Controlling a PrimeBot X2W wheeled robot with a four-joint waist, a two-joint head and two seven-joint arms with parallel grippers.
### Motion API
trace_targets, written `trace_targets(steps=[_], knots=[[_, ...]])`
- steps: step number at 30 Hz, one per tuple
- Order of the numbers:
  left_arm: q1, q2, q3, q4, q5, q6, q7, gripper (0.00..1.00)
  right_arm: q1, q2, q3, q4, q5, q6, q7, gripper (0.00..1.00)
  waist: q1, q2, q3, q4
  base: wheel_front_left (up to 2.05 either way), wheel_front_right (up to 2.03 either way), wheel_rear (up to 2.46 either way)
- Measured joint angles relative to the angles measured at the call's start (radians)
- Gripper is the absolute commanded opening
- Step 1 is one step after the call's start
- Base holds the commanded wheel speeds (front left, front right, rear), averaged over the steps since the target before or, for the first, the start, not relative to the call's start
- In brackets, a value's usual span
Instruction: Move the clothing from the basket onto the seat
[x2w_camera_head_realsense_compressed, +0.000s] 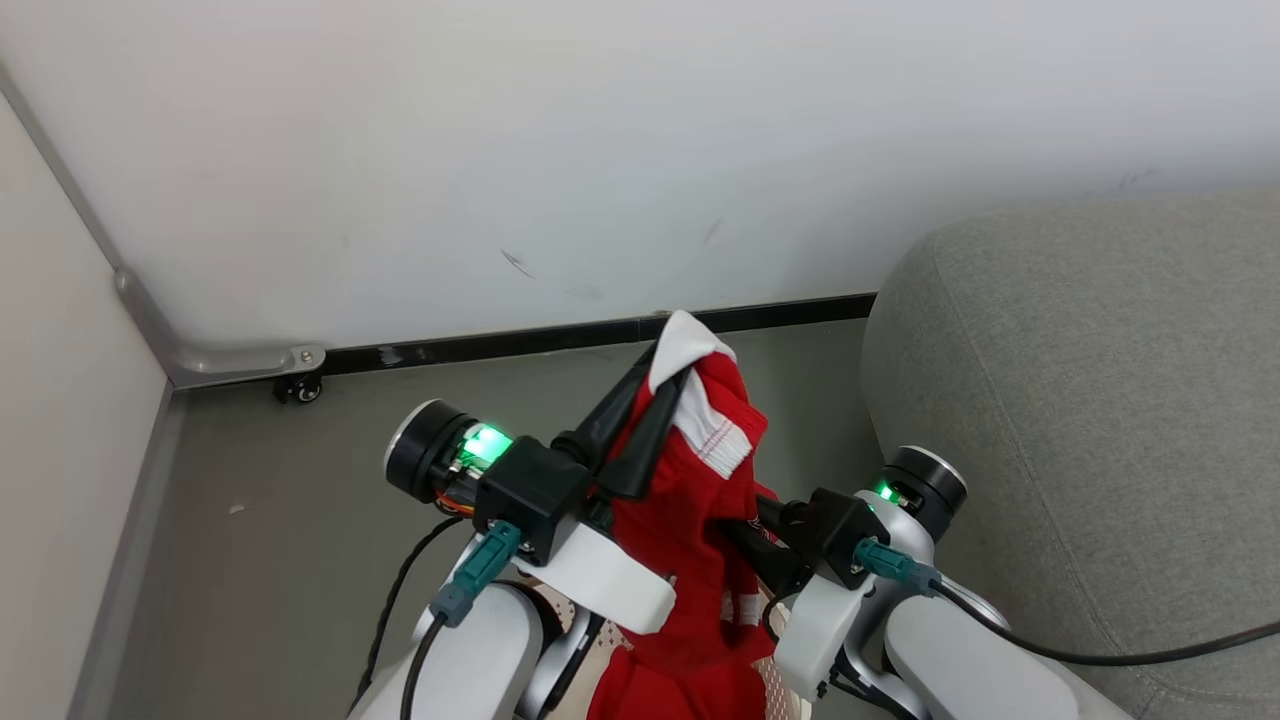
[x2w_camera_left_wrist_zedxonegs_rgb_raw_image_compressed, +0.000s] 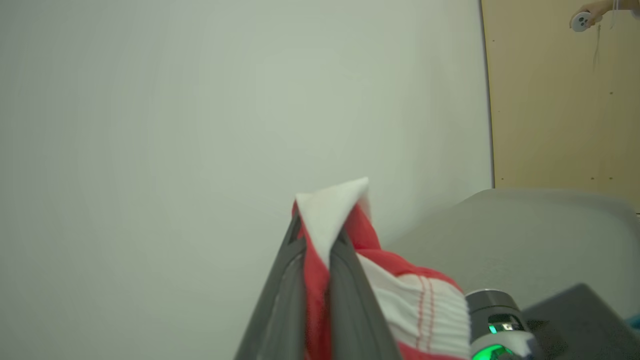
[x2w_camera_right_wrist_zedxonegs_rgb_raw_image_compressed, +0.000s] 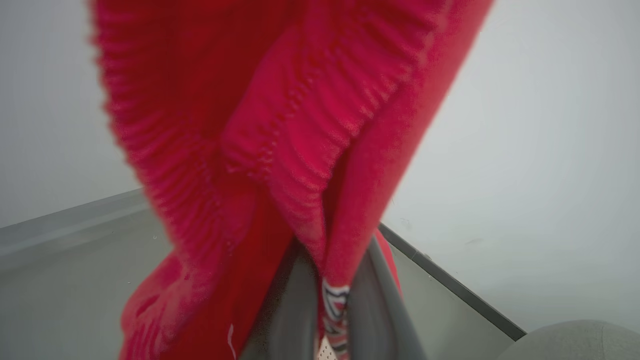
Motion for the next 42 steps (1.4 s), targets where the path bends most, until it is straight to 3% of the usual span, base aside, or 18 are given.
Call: trace_targets(steps=[16,17,18,19,20,31,36,42], knots=[[0.025,0.038,0.092,0.188,-0.046,0.029,0.01,0.0,0.064,-0.017,-0.094,-0.042,0.198,0.0,-0.027,0.0,0.0,0.0,0.013,-0.046,0.0,0.0,0.0],[0.025,0.038,0.092,0.188,-0.046,0.029,0.01,0.15,0.064,-0.017,-0.094,-0.042,0.198,0.0,-0.027,0.0,0.0,0.0,0.013,-0.046,0.0,0.0,0.0],[0.027,0.038,0.096,0.204,-0.055,0.029,0.01,0.41,0.073,-0.016,-0.13,-0.051,0.239,0.0,-0.031,0.0,0.0,0.0001,0.014,-0.053,0.0,0.0,0.0],[0.027,0.038,0.096,0.204,-0.055,0.029,0.01,0.87,0.073,-0.016,-0.13,-0.051,0.239,0.0,-0.031,0.0,0.0,0.0001,0.014,-0.053,0.0,0.0,0.0],[0.027,0.035,0.097,0.21,-0.059,0.029,0.01,1.0,0.075,-0.015,-0.171,-0.066,0.274,0.0,-0.034,0.0,0.0,0.0,0.015,-0.058,0.0,0.0,0.0],[0.065,0.027,0.129,0.247,-0.1,0.029,0.007,1.0,0.086,-0.07,-0.305,-0.068,0.298,0.001,-0.037,0.0,0.0,0.0,0.02,-0.077,0.0,0.0,0.0],[0.085,0.037,0.177,0.256,-0.117,0.049,-0.002,1.0,0.091,-0.115,-0.391,-0.065,0.298,0.0,-0.044,0.0,0.0,0.0,0.018,-0.086,0.0,0.0,0.0],[0.113,0.032,0.192,0.257,-0.13,0.057,-0.009,1.0,0.159,-0.12,-0.48,-0.063,0.298,0.0,-0.044,0.0,0.0,0.0,0.014,-0.103,0.0,0.0,0.0]])
